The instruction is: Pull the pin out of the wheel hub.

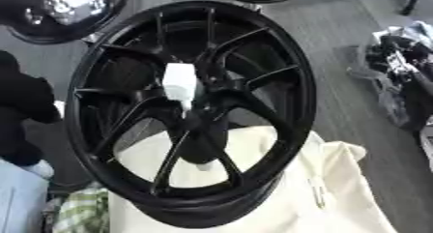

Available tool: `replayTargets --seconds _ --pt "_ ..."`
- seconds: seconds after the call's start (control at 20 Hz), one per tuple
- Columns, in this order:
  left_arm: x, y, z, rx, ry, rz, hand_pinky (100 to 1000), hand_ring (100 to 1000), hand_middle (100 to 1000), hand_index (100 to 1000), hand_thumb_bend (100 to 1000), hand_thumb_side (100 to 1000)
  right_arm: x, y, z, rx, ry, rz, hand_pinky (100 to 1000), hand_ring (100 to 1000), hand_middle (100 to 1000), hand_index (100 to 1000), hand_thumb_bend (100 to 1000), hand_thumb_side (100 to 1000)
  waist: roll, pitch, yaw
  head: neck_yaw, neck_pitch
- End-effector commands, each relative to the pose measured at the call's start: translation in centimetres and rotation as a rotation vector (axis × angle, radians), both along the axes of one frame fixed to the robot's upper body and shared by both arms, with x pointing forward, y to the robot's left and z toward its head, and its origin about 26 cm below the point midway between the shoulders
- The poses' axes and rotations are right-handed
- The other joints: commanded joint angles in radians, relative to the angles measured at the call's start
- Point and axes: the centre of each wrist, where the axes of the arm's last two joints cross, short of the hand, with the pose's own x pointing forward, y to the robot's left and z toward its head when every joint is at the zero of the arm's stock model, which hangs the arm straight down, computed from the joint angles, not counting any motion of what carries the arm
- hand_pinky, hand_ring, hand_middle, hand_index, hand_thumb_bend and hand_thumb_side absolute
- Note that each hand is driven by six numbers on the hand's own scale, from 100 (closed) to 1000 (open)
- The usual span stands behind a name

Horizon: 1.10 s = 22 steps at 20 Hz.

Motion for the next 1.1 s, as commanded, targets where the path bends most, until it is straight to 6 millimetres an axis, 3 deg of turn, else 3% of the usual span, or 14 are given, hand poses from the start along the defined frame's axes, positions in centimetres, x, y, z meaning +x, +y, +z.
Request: replayTargets --seconds 0.05,0.3,0.7,1.1 --pt "-0.4 -0.7 0.3 0.05 0.009 0.019 810 787 790 835 100 670 0.0 -0.4 0.8 -0.036 -0.013 -0.001 818 718 650 740 231 394 -0.005 -0.02 0.0 -0.003 -0.002" --pt "-0.3 -1.5 -0.6 0.129 0.071 0.046 823 798 799 845 120 661 0.0 -0.4 0.7 -0.036 -0.008 0.0 818 718 650 740 231 395 -0.004 -0.019 -0.001 -0.008 -0.002" --pt "-0.4 -2.7 -1.4 0.222 0.123 0.083 847 817 809 855 251 607 0.0 -0.3 0.5 -0.037 -0.001 0.002 818 718 650 740 230 399 -0.006 -0.017 -0.002 -0.008 -0.002" --pt "-0.5 -3.9 -1.8 0.265 0.122 0.11 881 835 792 855 441 440 0.0 -0.2 0.1 -0.037 0.017 0.003 818 718 650 740 231 406 -0.003 -0.014 -0.005 -0.01 -0.002"
